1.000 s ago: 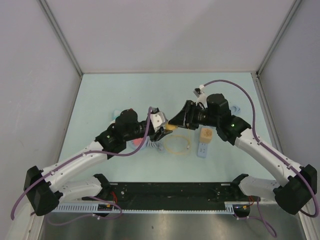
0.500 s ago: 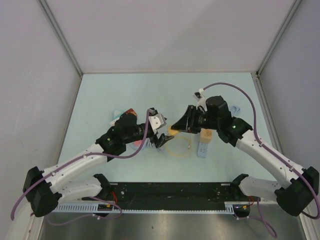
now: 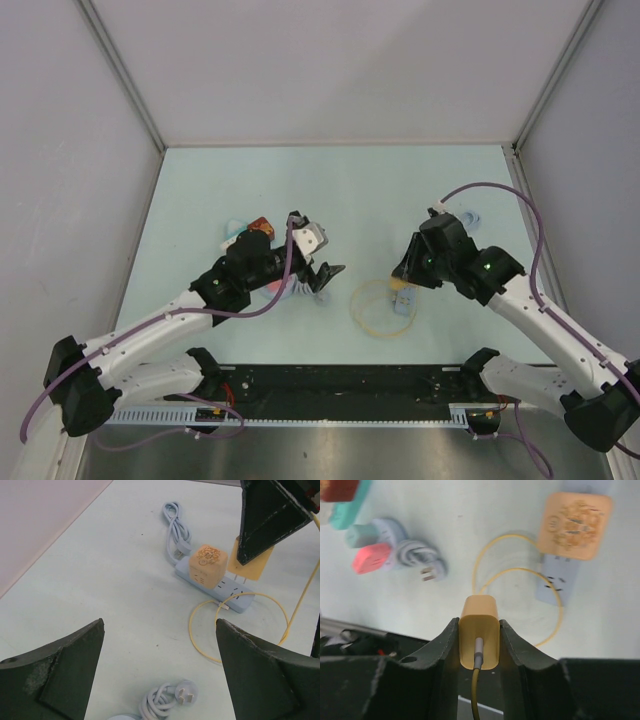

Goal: Insert the plug

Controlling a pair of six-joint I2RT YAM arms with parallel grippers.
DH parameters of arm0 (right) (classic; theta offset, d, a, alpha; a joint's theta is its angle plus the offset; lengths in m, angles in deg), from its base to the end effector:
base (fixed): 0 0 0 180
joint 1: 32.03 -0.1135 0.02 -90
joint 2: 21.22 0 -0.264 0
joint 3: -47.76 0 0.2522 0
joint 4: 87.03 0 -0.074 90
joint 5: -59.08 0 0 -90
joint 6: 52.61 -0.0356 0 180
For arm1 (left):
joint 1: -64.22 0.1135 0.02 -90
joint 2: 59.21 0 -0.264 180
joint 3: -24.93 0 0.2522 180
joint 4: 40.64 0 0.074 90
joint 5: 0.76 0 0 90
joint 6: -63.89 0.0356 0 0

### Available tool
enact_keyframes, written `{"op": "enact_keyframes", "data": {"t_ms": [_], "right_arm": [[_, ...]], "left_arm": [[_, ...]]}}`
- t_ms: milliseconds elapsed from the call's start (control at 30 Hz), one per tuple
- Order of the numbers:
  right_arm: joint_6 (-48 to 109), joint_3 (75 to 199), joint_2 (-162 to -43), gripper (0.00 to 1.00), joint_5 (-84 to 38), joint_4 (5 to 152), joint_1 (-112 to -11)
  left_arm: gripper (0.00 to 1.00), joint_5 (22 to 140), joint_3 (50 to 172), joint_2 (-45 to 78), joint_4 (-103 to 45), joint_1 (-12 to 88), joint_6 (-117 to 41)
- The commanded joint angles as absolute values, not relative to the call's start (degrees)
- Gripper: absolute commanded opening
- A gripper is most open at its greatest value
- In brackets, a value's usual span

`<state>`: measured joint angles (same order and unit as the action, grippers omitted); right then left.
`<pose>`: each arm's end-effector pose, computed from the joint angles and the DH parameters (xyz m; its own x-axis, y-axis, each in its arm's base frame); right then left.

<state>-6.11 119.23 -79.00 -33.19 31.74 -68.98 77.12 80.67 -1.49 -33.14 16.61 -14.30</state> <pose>0.1593 0.1180 0.3157 -0.8264 0.2391 -0.5098 -0.0144 0.8962 0.4435 0.1552 -0.1811 0.3101 0.0677 0.2227 -0.9725 0.8662 0.4706 0.1680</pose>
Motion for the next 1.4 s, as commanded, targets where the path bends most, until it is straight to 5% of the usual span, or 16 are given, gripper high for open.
{"op": "enact_keyframes", "data": {"t_ms": [0, 400, 833, 1367], "right_arm": [[-5.9, 117.4, -80.3, 0.00, -44.4, 27.7, -70.0], [-5.9, 113.5, -85.6, 0.00, -50.9, 31.7, -71.1], [-6.5, 111.6, -82.9, 0.00, -50.8, 32.7, -71.6], [-8.3, 109.2, -79.8, 0.00, -49.1, 34.5, -72.2]], "left_arm": [[0.97, 79.1, 80.6, -2.2, -35.3, 16.5, -15.9], [0.94, 85.9, 80.9, 2.3, -31.8, 14.8, -23.2], [0.89, 89.2, 89.4, 21.9, -24.2, 8.4, -33.1], [0.46, 84.2, 97.0, 39.5, -23.5, 3.0, -35.8]]}}
